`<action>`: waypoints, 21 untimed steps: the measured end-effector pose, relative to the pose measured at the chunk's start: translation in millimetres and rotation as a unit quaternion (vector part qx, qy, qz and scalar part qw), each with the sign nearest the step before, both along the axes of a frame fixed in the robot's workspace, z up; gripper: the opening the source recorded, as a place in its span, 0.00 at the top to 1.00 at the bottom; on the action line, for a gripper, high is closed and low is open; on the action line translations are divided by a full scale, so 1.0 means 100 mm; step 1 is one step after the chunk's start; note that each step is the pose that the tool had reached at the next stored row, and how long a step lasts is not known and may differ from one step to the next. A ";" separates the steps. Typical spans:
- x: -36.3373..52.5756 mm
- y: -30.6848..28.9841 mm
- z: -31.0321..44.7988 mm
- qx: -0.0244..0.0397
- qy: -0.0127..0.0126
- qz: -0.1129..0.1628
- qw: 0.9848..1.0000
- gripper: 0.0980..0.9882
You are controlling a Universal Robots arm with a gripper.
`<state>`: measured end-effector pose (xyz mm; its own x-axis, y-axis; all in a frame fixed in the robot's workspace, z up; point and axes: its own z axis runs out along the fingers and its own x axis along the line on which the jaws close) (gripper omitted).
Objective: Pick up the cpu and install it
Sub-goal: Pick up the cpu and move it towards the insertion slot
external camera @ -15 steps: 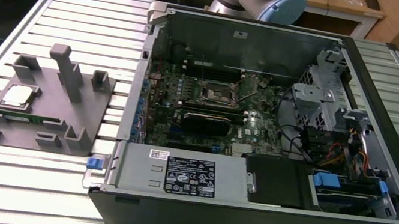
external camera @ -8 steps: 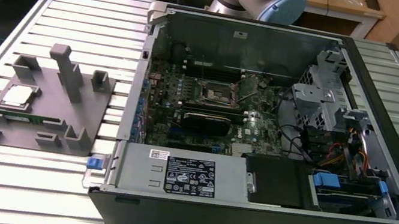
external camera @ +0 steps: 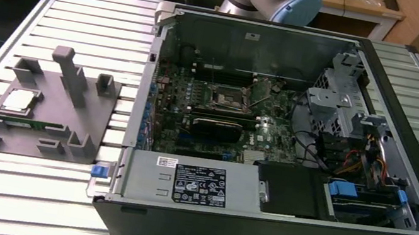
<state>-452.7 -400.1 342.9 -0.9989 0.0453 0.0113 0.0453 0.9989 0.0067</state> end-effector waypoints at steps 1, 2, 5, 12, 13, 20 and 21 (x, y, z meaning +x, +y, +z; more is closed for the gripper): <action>0.000 0.000 -0.011 0.000 0.001 0.000 1.000 0.99; 0.000 0.000 -0.023 -0.001 0.001 0.000 1.000 0.99; 0.000 -0.001 -0.069 -0.001 0.006 0.000 1.000 0.99; 0.000 -0.003 -0.185 -0.001 0.015 0.000 1.000 0.99; 0.000 -0.002 -0.203 -0.001 0.015 0.001 1.000 0.99; -0.016 -0.003 -0.302 0.002 0.010 0.001 1.000 0.99; -0.024 -0.003 -0.310 0.005 0.009 0.001 1.000 0.99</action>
